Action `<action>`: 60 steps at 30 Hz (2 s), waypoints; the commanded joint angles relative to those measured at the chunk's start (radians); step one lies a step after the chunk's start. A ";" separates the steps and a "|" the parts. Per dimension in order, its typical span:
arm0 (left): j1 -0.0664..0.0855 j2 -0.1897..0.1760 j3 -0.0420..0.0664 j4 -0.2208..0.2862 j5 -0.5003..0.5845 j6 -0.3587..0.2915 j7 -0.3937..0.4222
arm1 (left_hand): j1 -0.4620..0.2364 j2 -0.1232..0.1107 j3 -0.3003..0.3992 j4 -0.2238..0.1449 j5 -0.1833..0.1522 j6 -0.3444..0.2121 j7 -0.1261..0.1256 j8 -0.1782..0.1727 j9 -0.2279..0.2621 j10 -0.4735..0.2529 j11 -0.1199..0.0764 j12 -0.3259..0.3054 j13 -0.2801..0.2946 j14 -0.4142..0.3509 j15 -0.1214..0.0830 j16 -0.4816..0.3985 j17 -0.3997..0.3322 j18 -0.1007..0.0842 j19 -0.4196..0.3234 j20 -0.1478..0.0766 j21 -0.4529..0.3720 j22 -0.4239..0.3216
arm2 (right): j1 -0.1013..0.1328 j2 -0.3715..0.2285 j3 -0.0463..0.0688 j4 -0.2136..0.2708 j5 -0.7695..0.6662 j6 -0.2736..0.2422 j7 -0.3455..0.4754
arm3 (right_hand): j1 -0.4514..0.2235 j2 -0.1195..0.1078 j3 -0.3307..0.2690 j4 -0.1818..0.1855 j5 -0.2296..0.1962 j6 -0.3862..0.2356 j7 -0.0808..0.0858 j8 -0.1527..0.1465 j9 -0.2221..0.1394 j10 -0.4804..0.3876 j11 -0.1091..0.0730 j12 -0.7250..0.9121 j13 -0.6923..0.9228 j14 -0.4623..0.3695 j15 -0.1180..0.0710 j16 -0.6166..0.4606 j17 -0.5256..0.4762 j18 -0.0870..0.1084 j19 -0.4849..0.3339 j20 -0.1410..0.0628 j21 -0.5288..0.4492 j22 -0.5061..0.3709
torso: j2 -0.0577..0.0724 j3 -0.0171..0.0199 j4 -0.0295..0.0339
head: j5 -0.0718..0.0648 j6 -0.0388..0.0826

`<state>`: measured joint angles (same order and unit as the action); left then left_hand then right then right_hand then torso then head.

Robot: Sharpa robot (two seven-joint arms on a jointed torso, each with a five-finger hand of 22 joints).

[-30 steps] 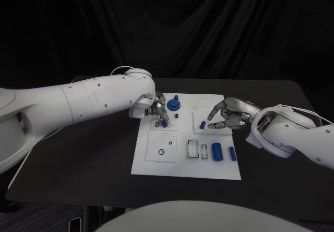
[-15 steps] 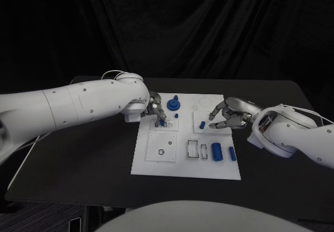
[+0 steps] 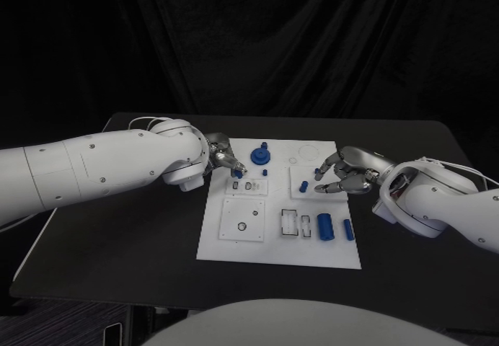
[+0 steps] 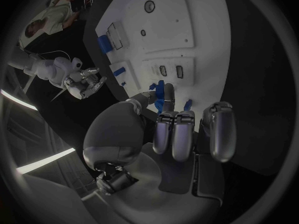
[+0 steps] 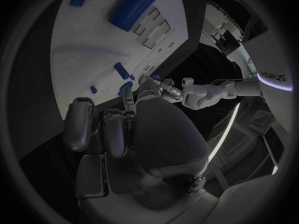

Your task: Assemble the parts on the task board

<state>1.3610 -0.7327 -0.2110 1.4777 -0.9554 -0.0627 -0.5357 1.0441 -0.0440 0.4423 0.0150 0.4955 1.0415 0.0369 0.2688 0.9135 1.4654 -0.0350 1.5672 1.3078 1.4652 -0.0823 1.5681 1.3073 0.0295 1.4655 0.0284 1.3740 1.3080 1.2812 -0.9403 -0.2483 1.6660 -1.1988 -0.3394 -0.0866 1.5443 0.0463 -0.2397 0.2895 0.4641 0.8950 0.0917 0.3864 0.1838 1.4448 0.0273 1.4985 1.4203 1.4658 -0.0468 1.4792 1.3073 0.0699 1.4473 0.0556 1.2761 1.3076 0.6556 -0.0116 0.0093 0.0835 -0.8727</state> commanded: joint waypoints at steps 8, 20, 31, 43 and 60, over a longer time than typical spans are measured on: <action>-0.060 -0.017 0.000 0.028 0.003 -0.301 0.109 | -0.027 0.005 0.052 -0.045 0.042 -0.015 -0.006 0.014 0.020 0.105 -0.007 0.004 0.263 0.106 -0.009 0.003 0.263 0.019 0.008 -0.006 -0.013 0.197 | -0.005 -0.006 0.000 0.007 -0.006 -0.014 -0.010 | 0.023 0.022 -0.005 -0.002 0.004 0.005 0.001 -0.006 -0.002 0.007 -0.016 -0.009 -0.065 0.066 -0.009 -0.005 0.093 0.003 -0.009 -0.002 -0.006 0.146 | 0.000 0.0003 -0.0015 | -0.008 0.000; -0.124 -0.009 0.000 0.038 0.003 -0.399 0.168 | -0.033 0.017 0.027 -0.025 0.040 -0.024 -0.006 0.022 0.034 0.105 -0.006 0.004 0.263 0.106 -0.009 0.003 0.263 0.021 0.006 -0.007 -0.021 0.195 | -0.006 -0.015 0.000 0.016 -0.006 -0.015 -0.011 | 0.023 0.022 -0.005 -0.002 0.004 0.005 0.001 -0.006 -0.002 0.007 -0.016 -0.009 -0.065 0.066 -0.009 -0.005 0.093 0.003 -0.009 -0.002 -0.006 0.146 | 0.000 0.0035 -0.0033 | -0.008 0.000; -0.147 -0.003 0.000 0.031 -0.012 -0.386 0.170 | -0.034 0.023 0.017 -0.016 0.031 -0.029 -0.005 0.024 0.038 0.105 -0.006 0.004 0.263 0.106 -0.009 0.003 0.263 0.023 0.002 -0.007 -0.030 0.192 | -0.006 -0.020 0.000 0.020 -0.006 -0.013 -0.011 | 0.023 0.021 -0.006 -0.002 0.006 0.005 0.001 -0.006 -0.003 0.006 -0.016 -0.009 -0.066 0.066 -0.009 -0.006 0.093 0.003 -0.009 -0.002 -0.007 0.146 | 0.002 0.0033 -0.0008 | -0.006 0.000; -0.167 -0.005 0.000 0.025 -0.061 -0.363 0.153 | -0.039 0.028 0.001 0.001 0.013 -0.034 -0.004 0.025 0.041 0.105 -0.005 0.004 0.263 0.106 -0.008 0.003 0.263 0.023 0.001 -0.006 -0.034 0.192 | -0.007 -0.026 0.000 0.024 -0.006 -0.011 -0.013 | 0.023 0.021 -0.007 -0.001 0.007 0.005 0.001 -0.006 -0.004 0.007 -0.015 -0.009 -0.065 0.066 -0.009 -0.005 0.093 0.003 -0.009 -0.002 -0.006 0.147 | 0.000 0.0037 0.0004 | -0.007 0.000; -0.175 -0.021 0.000 0.036 -0.064 -0.367 0.165 | -0.036 0.027 -0.005 0.002 0.001 -0.037 -0.005 0.025 0.042 0.105 -0.005 0.004 0.263 0.106 -0.008 0.003 0.263 0.024 0.000 -0.006 -0.036 0.191 | -0.011 -0.027 0.000 0.023 -0.006 -0.007 -0.012 | 0.023 0.020 -0.008 -0.001 0.008 0.006 0.002 -0.006 -0.004 0.007 -0.015 -0.009 -0.064 0.066 -0.009 -0.005 0.095 0.003 -0.008 -0.002 -0.005 0.147 | 0.000 0.0036 -0.0002 | -0.008 0.000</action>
<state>1.1883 -0.7533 -0.2116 1.5100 -1.0159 -0.4310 -0.3893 1.0078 -0.0257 0.4444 0.0181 0.5033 1.0125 0.0305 0.2903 0.9543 1.4654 -0.0348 1.5672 1.3078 1.4652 -0.0821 1.5681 1.3073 0.0377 1.4656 0.0286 1.3418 1.3075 1.2728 -0.9664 -0.2484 1.6875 -1.1988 -0.3429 -0.0867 1.5522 0.0410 -0.2425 0.2867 0.4685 0.8950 0.0917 0.3864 0.1805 1.4448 0.0273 1.4974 1.4199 1.4637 -0.0485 1.4792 1.3073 0.0699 1.4437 0.0519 1.2740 1.3079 0.6559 -0.0082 0.0089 0.0752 -0.8727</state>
